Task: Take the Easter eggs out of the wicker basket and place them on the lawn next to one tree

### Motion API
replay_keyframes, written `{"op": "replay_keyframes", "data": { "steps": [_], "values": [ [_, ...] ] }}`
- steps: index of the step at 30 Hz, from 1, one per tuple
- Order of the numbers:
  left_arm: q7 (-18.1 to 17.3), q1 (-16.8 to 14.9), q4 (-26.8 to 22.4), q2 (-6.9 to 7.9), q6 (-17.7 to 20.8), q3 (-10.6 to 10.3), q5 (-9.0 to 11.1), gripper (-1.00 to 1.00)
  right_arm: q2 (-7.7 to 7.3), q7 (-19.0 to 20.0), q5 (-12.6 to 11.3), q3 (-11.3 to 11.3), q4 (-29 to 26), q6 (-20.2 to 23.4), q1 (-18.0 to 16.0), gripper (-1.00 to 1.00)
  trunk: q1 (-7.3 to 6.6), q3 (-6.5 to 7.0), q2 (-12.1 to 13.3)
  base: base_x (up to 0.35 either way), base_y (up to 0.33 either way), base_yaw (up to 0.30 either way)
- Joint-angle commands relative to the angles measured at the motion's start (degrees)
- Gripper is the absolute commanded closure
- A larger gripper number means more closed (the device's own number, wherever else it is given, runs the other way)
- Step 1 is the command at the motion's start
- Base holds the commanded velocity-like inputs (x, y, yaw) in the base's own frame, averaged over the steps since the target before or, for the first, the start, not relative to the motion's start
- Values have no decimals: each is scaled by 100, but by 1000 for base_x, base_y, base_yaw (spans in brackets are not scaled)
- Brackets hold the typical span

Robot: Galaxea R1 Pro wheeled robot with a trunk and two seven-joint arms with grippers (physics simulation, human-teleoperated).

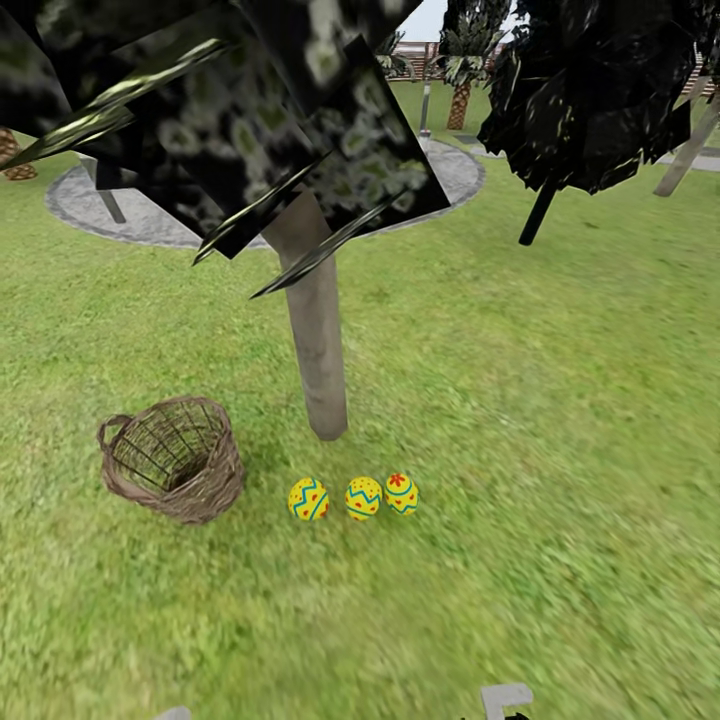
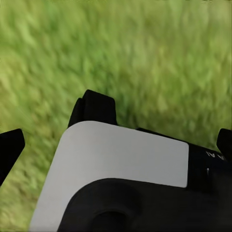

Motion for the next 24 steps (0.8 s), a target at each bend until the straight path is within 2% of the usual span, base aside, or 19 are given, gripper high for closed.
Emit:
{"op": "replay_keyframes", "data": {
  "steps": [1, 12, 24],
  "values": [
    [-7, -1, -2, 6, 32, -44, 63, -100, 5, -12, -59, 47, 6, -23, -1, -100, 0, 6, -2, 0, 0, 0],
    [-28, -1, 3, 25, 54, -37, 65, -100, 37, -8, -56, 48, 6, -32, 28, -100, 0, 107, -2, 0, 0, 0],
    [-23, -1, -2, 6, 42, -45, 46, -100, 34, -15, -73, 41, 6, -27, 32, -100, -264, 434, 480, 0, 0, -14]
  ]
}}
